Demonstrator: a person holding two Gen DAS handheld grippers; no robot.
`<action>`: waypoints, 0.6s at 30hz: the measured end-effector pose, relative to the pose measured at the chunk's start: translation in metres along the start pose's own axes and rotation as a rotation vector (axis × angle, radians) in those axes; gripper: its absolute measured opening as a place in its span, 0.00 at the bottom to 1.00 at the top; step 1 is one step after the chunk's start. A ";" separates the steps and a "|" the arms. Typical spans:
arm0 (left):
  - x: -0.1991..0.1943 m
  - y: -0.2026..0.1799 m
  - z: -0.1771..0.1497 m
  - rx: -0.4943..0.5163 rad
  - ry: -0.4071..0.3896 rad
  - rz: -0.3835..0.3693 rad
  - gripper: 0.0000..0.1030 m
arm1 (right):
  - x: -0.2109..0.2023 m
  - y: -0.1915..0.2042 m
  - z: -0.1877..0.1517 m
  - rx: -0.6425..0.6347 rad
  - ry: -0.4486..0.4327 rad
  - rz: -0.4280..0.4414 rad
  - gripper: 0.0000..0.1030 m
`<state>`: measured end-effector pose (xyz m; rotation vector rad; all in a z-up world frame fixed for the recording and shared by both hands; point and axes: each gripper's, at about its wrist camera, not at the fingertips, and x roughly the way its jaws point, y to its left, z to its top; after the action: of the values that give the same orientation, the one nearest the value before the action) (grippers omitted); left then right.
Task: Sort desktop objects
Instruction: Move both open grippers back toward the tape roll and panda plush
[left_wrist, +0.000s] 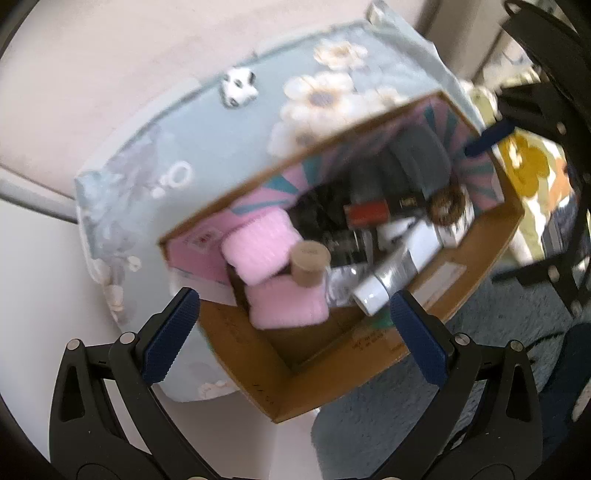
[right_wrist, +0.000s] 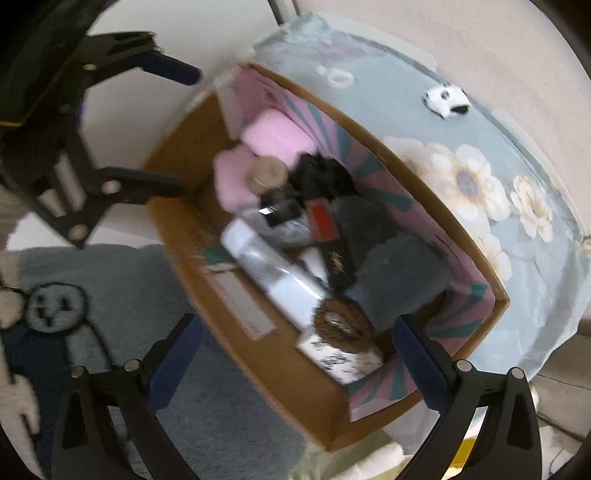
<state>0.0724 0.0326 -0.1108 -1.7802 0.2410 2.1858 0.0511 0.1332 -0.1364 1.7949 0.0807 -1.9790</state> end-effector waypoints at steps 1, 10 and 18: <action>-0.004 0.003 0.001 -0.012 -0.011 -0.008 1.00 | -0.006 0.000 0.002 0.009 -0.015 0.008 0.99; -0.030 0.032 0.008 -0.077 -0.065 0.015 1.00 | -0.047 -0.011 0.028 0.077 -0.143 -0.115 0.99; -0.042 0.091 0.014 -0.183 -0.084 0.021 1.00 | -0.060 -0.023 0.064 0.102 -0.196 -0.135 0.99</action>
<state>0.0358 -0.0539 -0.0732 -1.7800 0.0415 2.3574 -0.0141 0.1494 -0.0754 1.6862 0.0392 -2.2821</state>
